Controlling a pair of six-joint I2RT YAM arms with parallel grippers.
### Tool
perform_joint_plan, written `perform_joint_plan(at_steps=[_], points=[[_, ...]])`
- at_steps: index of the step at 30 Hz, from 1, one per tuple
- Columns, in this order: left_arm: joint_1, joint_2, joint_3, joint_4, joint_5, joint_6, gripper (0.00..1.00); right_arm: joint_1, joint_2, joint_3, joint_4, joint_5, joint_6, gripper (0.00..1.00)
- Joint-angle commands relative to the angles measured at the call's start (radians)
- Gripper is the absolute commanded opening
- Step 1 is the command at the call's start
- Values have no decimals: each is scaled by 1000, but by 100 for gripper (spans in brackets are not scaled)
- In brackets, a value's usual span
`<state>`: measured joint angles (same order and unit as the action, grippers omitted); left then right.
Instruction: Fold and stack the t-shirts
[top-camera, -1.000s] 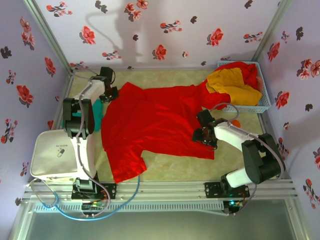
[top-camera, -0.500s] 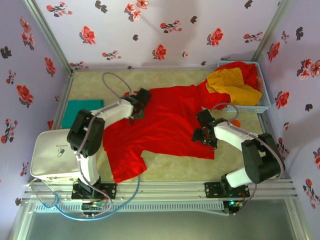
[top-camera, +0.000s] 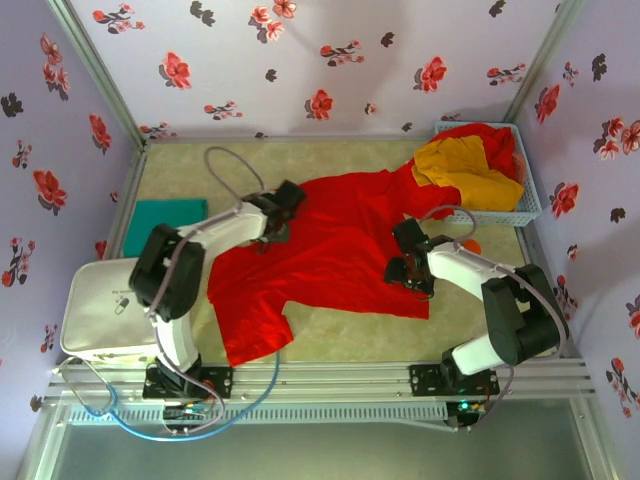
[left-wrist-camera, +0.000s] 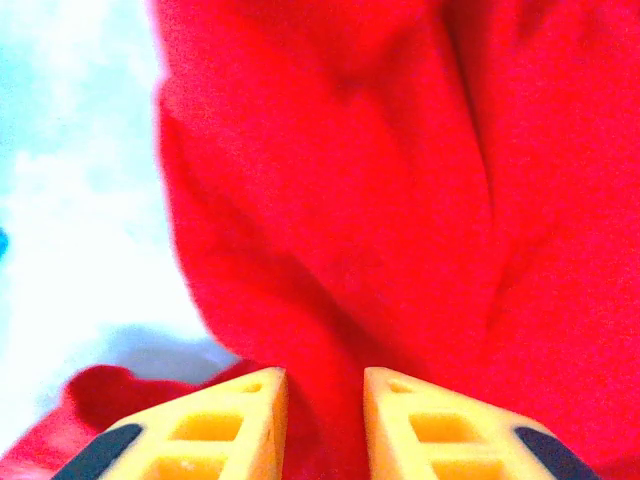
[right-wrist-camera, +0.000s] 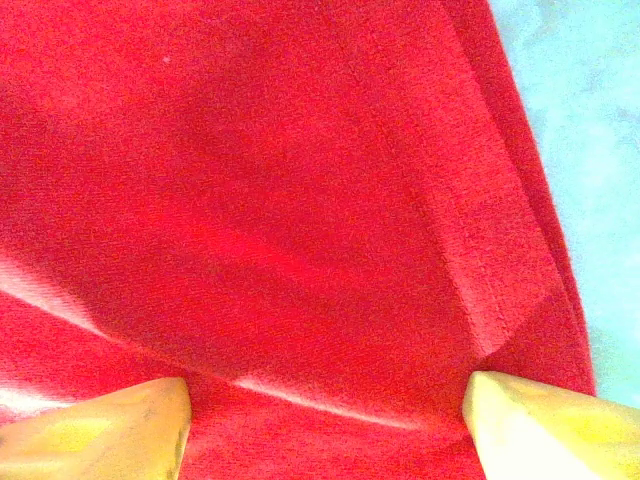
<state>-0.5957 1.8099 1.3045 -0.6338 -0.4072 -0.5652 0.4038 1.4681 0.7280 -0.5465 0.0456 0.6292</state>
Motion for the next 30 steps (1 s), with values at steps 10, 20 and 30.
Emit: perform_joint_plan(at_steps=[10,20,30], points=[[325,-45,-140,142,377,-48,15,-12,28,-19,-46,0,-11,74],[329,64,-185,281,453,-80,21,-13,34,-13,-50,-1,-17,74],[329,94,-166,319,458,-93,23,-12,39,-8,-52,-1,-22,74]])
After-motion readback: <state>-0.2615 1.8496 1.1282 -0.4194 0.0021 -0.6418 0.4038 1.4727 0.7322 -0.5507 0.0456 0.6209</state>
